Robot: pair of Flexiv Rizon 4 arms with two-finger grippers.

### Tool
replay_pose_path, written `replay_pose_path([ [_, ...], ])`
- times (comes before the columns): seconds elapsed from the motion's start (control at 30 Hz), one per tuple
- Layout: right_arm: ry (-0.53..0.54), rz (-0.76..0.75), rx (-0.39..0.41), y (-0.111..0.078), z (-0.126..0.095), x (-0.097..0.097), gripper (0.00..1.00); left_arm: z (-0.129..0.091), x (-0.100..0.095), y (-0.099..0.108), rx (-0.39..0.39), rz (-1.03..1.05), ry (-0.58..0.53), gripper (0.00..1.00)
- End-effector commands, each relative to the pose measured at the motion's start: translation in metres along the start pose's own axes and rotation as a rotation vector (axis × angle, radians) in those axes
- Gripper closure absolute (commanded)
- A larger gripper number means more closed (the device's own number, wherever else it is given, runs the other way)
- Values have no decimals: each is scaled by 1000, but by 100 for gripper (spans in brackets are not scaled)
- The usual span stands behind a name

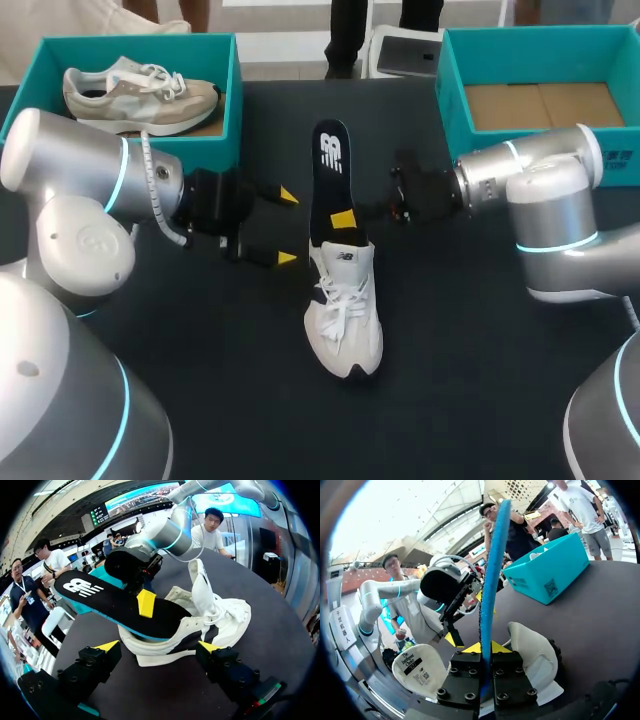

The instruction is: Take the shoe out of the shoebox, open the shoe tongue, remove and reinsert the insole, then place the shoe into the shoebox

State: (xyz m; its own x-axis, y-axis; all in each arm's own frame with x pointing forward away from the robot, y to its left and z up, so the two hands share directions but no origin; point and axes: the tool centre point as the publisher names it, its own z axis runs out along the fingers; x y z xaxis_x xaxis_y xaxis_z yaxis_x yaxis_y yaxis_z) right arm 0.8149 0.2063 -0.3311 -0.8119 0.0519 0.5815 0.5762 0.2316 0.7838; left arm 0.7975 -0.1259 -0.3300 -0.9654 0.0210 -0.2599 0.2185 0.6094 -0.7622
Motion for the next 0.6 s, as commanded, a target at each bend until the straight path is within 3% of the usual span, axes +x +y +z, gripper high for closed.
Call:
replay_pose_path([
  [0.03,-11,25,-17,-15,2,9,100,0,0,-1,-5,0,1,0],
  [0.33,6,102,7,-41,7,14,100,0,0,-1,-5,0,1,0],
  [0.6,-11,82,24,-33,4,16,98,0,0,-1,-5,0,1,0],
])
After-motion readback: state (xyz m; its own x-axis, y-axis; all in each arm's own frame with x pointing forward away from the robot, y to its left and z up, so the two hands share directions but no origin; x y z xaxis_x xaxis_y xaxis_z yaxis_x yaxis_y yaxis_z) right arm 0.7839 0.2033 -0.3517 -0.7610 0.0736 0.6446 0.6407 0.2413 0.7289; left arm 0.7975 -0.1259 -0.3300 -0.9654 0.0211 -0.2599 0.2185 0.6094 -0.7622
